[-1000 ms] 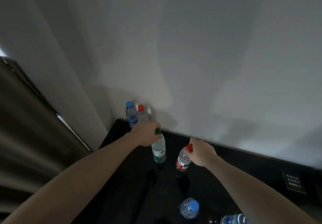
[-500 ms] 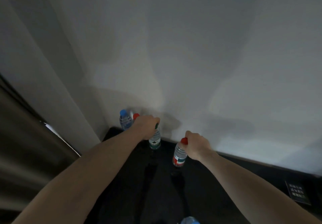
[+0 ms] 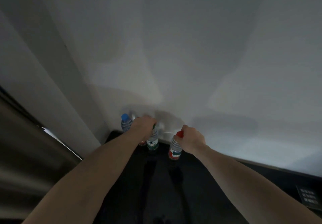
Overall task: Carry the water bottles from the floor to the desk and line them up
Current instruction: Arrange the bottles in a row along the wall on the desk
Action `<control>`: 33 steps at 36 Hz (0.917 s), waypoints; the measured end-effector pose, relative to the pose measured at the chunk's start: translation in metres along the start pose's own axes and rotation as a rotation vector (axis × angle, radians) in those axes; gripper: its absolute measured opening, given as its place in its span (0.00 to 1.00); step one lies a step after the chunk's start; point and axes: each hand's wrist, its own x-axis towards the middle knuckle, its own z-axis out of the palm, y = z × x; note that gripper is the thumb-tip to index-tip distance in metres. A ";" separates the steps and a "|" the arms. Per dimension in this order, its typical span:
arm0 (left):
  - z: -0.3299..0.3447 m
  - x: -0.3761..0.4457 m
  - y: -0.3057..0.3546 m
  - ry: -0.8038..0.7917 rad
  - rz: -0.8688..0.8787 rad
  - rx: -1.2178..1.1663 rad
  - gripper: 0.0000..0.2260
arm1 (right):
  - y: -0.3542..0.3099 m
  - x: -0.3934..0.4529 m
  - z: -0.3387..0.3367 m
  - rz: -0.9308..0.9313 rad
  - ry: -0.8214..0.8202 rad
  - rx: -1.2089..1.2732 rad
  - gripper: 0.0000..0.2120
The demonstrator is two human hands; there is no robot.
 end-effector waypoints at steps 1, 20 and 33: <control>0.001 0.001 -0.001 0.000 0.001 0.000 0.13 | -0.001 0.002 0.001 0.002 -0.001 0.012 0.16; 0.011 0.020 -0.002 -0.050 0.022 0.003 0.19 | -0.035 0.038 0.027 0.048 0.039 0.162 0.16; 0.013 -0.002 -0.007 0.006 0.036 0.017 0.31 | -0.039 0.035 0.026 0.000 -0.012 0.132 0.18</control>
